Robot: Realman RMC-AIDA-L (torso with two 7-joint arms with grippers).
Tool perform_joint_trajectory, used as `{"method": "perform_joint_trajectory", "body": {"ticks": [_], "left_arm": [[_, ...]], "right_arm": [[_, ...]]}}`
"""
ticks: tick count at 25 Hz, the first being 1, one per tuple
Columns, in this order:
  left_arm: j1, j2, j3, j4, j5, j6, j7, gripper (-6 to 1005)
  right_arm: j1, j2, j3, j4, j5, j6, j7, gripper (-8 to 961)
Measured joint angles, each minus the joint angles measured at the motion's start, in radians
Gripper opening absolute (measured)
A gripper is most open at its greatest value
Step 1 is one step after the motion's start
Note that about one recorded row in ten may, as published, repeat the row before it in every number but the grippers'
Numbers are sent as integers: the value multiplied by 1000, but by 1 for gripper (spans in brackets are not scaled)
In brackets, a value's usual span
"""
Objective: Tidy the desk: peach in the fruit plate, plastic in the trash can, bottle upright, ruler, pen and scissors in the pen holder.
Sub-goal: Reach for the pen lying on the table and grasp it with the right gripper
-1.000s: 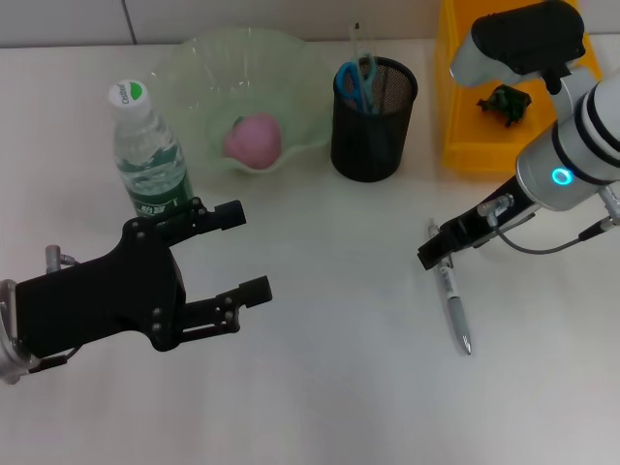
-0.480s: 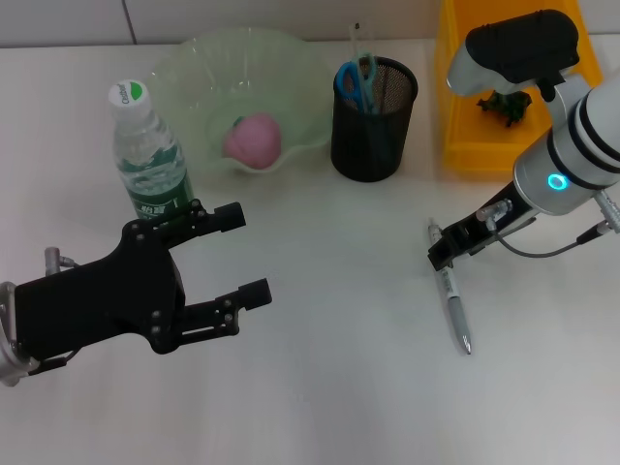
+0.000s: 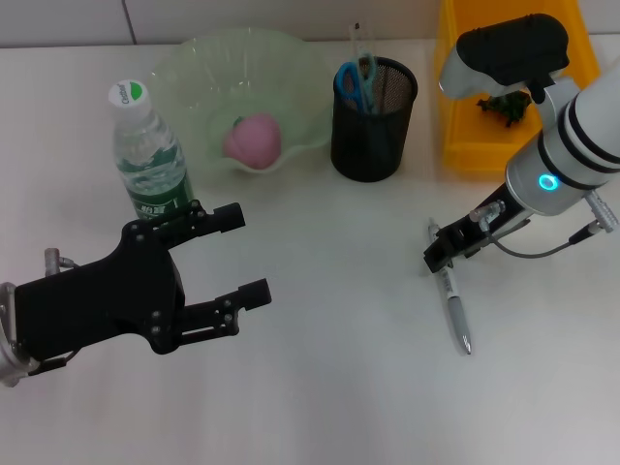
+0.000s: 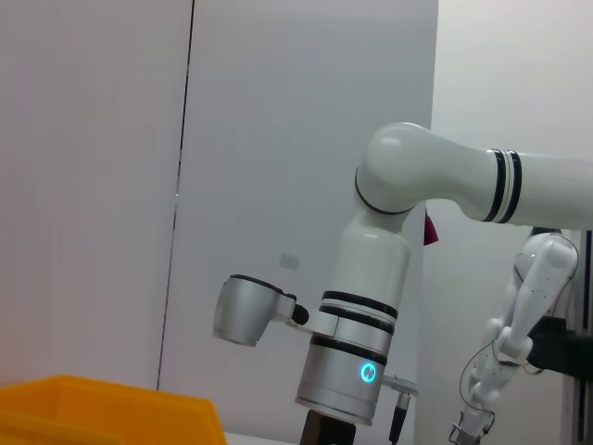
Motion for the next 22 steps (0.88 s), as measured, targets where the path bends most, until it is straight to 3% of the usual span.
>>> {"method": "perform_joint_trajectory", "body": {"ticks": [8, 11, 22], "left_arm": [[0, 0, 0, 0, 0, -1, 0, 808], [0, 0, 0, 0, 0, -3, 0, 808], [0, 0, 0, 1, 0, 0, 0, 808]], "right_arm": [[5, 0, -1, 6, 0, 4, 0, 466], [5, 0, -4, 9, 0, 5, 0, 336], [16, 0, -19, 32, 0, 10, 0, 284]]}}
